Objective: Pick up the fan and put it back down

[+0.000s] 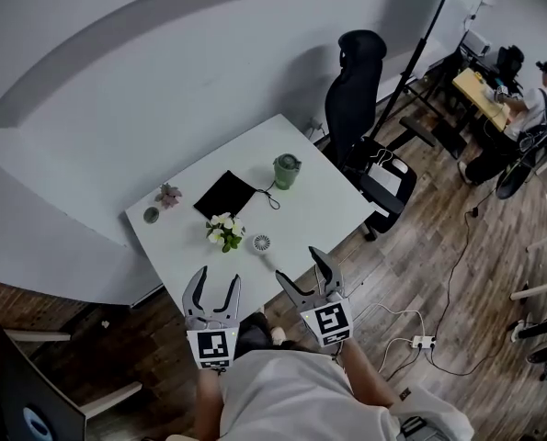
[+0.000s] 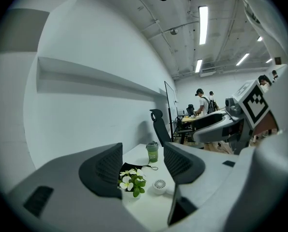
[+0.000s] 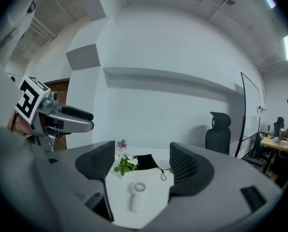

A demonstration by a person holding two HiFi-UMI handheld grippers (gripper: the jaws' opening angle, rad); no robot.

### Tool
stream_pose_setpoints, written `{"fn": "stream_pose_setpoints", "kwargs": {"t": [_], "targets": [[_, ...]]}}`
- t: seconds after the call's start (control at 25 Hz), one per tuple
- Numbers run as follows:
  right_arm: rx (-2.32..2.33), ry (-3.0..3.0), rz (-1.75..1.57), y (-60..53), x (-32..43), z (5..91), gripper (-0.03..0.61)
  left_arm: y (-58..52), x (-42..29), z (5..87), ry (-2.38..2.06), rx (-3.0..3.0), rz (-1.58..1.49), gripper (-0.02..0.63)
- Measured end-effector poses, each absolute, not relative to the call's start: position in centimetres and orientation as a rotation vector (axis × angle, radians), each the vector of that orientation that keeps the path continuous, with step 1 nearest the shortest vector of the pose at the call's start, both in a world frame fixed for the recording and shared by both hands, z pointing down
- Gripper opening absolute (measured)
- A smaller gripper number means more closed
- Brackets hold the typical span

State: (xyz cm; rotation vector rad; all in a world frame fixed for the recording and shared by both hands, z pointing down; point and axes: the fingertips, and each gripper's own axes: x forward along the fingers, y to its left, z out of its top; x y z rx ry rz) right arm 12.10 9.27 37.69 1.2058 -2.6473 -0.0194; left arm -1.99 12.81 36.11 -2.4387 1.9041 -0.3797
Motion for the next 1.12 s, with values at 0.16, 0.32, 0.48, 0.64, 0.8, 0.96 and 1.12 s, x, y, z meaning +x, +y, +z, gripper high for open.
{"fn": "stream_pose_setpoints", "kwargs": {"t": [0.16,0.32,0.48,0.64,0.8,0.96,1.12], "targets": [[1.203,-2.615,-0.002,6.8,11.2,39.1,0.356,10.2,-2.7,37.5,1.884,-2.473,-0.390,0.262],[1.195,-2.573,0.039,4.8,10.4,40.8,0.356,8.0,-3.2,39.1,1.859,-2.530,-0.419,0.261],[1.171,-2.531,0.081,3.0,9.5,42.9,0.356,6.0,-3.4,41.2,1.833,-2.595,-0.456,0.258],[1.144,-2.482,0.139,2.0,8.7,45.4,0.353,4.9,-3.8,43.6,1.807,-2.665,-0.510,0.255],[1.127,-2.439,0.186,1.1,8.2,47.7,0.348,3.9,-3.9,45.6,1.787,-2.727,-0.543,0.252],[1.094,-2.396,0.213,0.4,7.6,50.1,0.345,3.3,-3.8,47.2,1.768,-2.785,-0.560,0.250],[1.060,-2.351,0.242,0.2,7.0,52.3,0.345,3.4,-3.7,49.1,1.744,-2.845,-0.592,0.247]]}}
